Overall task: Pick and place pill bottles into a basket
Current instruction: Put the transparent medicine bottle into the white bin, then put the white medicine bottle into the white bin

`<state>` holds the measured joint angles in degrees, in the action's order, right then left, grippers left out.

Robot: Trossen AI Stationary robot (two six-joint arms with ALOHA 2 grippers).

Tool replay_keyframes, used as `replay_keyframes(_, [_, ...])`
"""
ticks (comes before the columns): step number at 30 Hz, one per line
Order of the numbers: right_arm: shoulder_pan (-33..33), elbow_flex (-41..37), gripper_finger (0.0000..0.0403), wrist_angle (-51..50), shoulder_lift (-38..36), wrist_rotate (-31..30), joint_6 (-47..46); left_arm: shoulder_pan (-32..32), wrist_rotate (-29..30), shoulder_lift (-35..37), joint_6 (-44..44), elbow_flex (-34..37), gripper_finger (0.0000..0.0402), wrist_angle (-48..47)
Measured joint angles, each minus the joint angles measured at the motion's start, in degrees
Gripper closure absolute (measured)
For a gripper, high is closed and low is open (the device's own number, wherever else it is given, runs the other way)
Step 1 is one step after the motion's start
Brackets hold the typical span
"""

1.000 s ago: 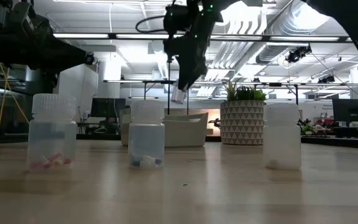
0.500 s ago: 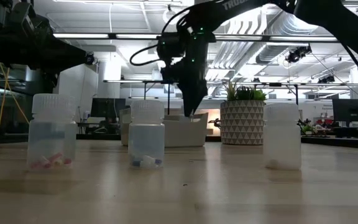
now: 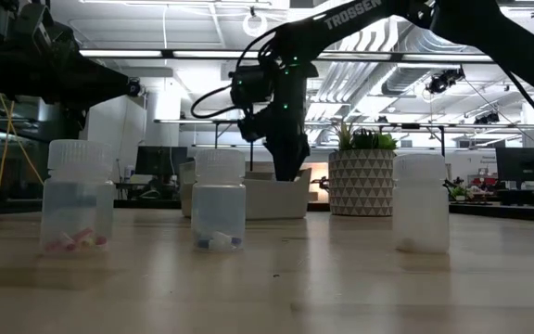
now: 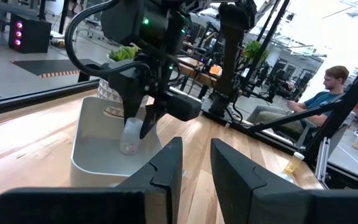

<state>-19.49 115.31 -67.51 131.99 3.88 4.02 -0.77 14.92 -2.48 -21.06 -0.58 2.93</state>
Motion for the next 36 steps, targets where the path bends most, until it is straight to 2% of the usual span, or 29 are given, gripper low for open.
replay_keyframes(16, [-0.1,1.72,0.0169,-3.68,0.0,-1.11,0.61,0.0,0.02,-0.01,0.0,0.0,0.0282,-0.01])
replay_keyframes(23, [-0.12,11.58,0.0163,-9.13,-0.09,-4.95,0.55,0.02,0.0,0.0,0.0,0.0,0.0282,0.0])
replay_keyframes(27, [0.17,19.88,0.0166,-10.14,-0.2,-2.21,-1.79,0.0,0.0,0.0,0.0,0.0,0.0282,-0.01])
replay_keyframes(30, [1.27,15.55,0.0165,-3.0,-5.53,3.05,-2.58,0.01,0.0,-0.02,0.0,0.0,0.0282,0.0])
replay_keyframes(32, [2.72,13.47,0.0165,-0.16,-8.91,4.18,-2.56,0.0,-0.04,-0.04,0.0,0.0,0.0282,-0.02])
replay_keyframes(36, [7.05,12.74,0.0167,-0.76,-13.05,1.59,-0.21,0.02,-0.14,-0.04,0.0,0.0,0.0282,0.0])
